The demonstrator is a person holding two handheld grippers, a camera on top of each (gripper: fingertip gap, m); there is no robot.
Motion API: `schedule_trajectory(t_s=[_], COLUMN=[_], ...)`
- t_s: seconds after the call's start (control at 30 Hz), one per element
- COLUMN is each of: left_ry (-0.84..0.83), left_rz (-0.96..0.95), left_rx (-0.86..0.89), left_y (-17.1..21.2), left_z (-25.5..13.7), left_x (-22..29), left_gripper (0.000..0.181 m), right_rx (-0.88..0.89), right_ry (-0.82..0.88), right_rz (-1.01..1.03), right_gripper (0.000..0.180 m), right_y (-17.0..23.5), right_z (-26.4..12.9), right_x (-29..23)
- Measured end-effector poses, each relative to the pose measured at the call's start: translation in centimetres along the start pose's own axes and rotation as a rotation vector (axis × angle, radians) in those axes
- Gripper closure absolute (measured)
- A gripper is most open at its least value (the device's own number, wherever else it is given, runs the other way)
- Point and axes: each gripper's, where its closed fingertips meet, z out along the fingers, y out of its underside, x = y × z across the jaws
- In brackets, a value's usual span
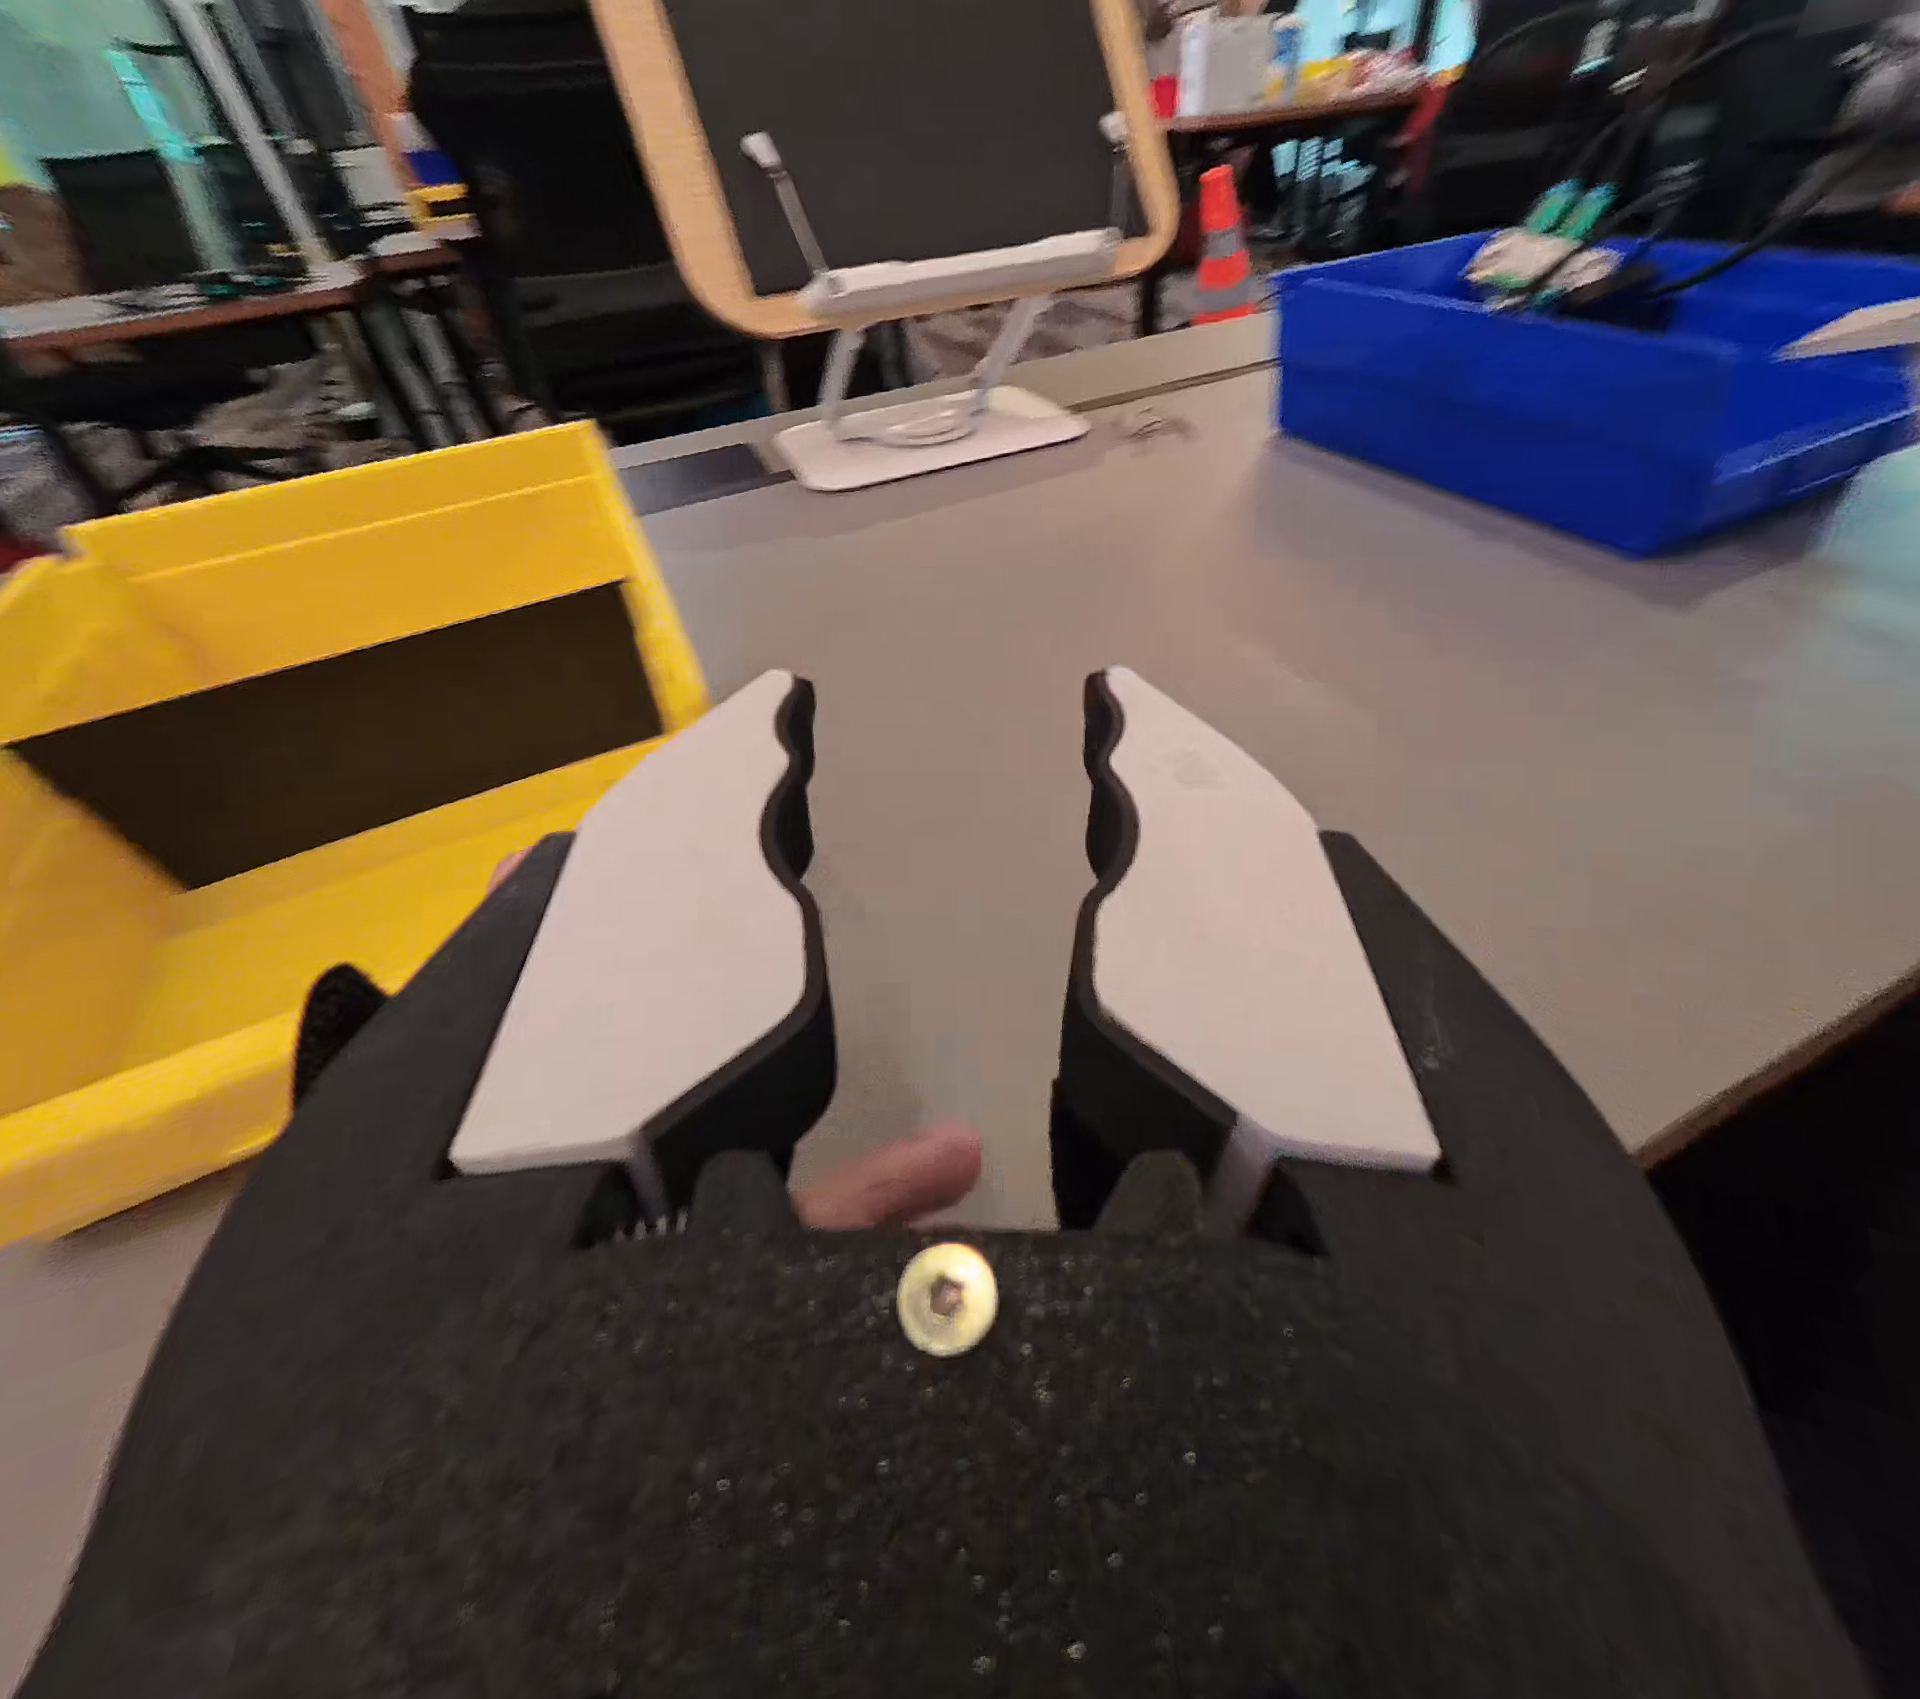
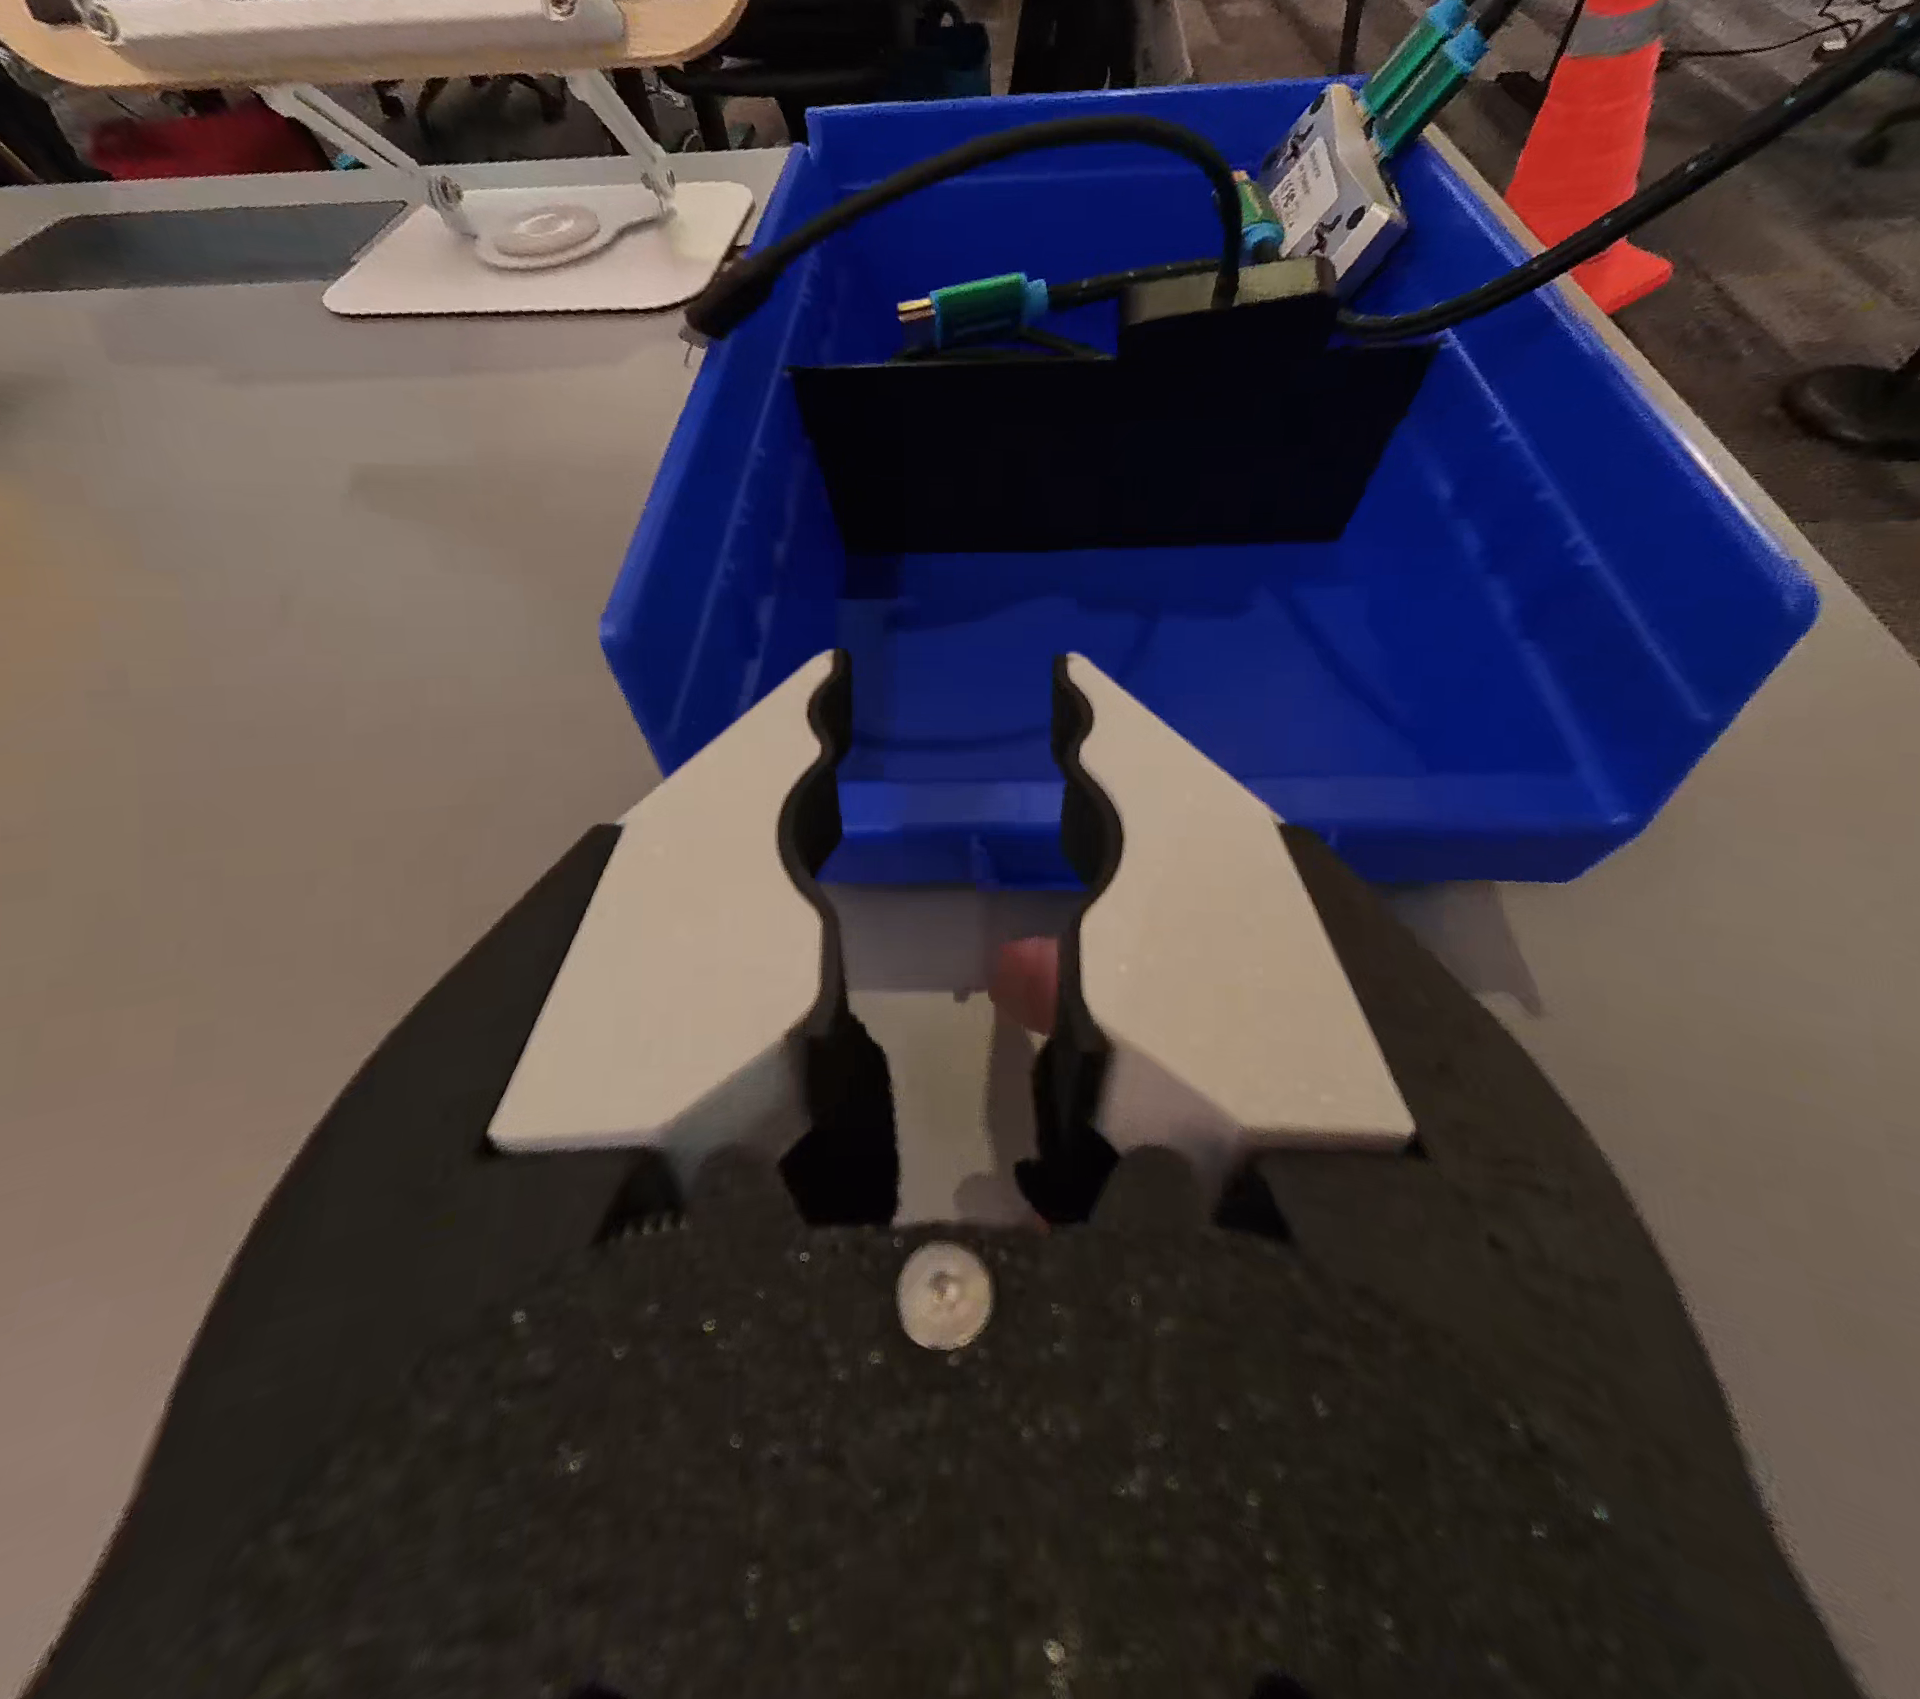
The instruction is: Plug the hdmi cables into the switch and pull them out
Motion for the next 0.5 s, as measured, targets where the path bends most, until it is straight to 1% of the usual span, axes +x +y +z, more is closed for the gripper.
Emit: schedule_trajectory(t_s=[0.03,0.1,0.2,0.3,0.43,0.5], left_ry=[-0.025,-0.02,0.022,0.022,0.02,0.028], left_rz=[0.003,-0.025,-0.083,-0.103,-0.101,-0.105], left_rx=[0.0,-0.001,0.01,0.01,-0.017,-0.051], left_y=[0.1,0.7,1.0,0.8,1.2,1.6], left_z=[-0.1,0.3,0.7,0.7,1.2,1.5], left_x=[-1.0,-2.1,-2.2,-2.0,-1.5,-1.0], left_gripper=[0.131,0.131,0.136,0.136,0.121,0.115], right_rx=[-0.001,-0.009,-0.025,-0.049,-0.047,-0.045], right_ry=[0.014,0.023,0.008,0.001,0.015,-0.019], right_rz=[-0.008,-0.017,0.018,0.026,0.003,0.017], right_gripper=[0.142,0.142,0.141,0.14,0.138,0.137], right_y=[0.1,0.1,0.0,0.2,0.4,0.2], right_z=[0.1,0.3,0.5,0.5,0.4,0.4], right_x=[0.3,0.7,1.0,1.1,1.5,1.0])
